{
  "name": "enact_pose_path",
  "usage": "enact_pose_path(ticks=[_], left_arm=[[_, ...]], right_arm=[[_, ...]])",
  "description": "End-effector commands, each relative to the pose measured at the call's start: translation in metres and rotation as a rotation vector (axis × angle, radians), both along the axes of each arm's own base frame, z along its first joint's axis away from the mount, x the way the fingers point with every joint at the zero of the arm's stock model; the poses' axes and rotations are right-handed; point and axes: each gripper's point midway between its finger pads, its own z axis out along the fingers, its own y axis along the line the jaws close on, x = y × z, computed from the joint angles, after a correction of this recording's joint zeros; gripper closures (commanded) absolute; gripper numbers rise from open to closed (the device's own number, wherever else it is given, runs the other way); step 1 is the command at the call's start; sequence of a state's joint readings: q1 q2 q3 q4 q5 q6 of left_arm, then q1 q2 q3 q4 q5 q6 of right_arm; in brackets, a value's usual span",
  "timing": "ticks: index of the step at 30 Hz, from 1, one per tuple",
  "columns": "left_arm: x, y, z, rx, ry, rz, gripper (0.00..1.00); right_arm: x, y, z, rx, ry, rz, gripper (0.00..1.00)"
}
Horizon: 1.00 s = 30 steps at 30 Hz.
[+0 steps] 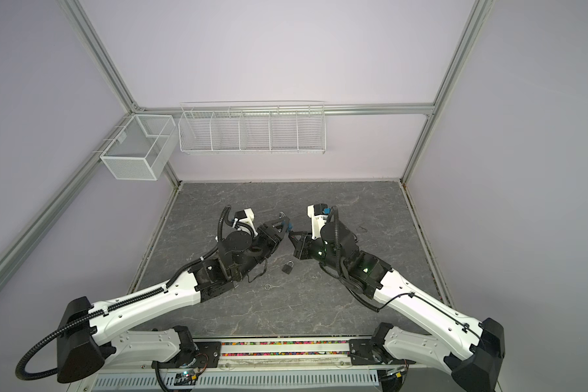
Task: Unlock with the key
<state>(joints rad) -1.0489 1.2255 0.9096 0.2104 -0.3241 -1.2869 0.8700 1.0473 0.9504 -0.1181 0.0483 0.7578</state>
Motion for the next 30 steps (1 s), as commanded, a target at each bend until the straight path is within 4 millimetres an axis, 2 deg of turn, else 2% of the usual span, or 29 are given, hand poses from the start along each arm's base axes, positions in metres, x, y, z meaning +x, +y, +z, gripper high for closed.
enact_pose_path(ticks=[1, 6, 16, 30], left_arm=[[-0.053, -0.046, -0.005, -0.018, -0.009, -0.303, 1.0], [-0.056, -0.044, -0.007, -0.017, -0.024, -0.31, 1.0], [-0.057, -0.016, 0.001, -0.021, -0.102, -0.255, 1.0], [-0.05, 0.007, 0.026, 0.027, -0.179, -0.165, 1.0]], right_arm=[[-0.023, 0.023, 0.078, 0.29, -0.157, 0.163, 0.94], [-0.031, 0.028, 0.087, 0.362, -0.146, 0.214, 0.94], [-0.034, 0.024, 0.101, 0.469, -0.133, 0.216, 0.94], [-0.019, 0.032, 0.064, 0.217, -0.147, 0.171, 0.93]])
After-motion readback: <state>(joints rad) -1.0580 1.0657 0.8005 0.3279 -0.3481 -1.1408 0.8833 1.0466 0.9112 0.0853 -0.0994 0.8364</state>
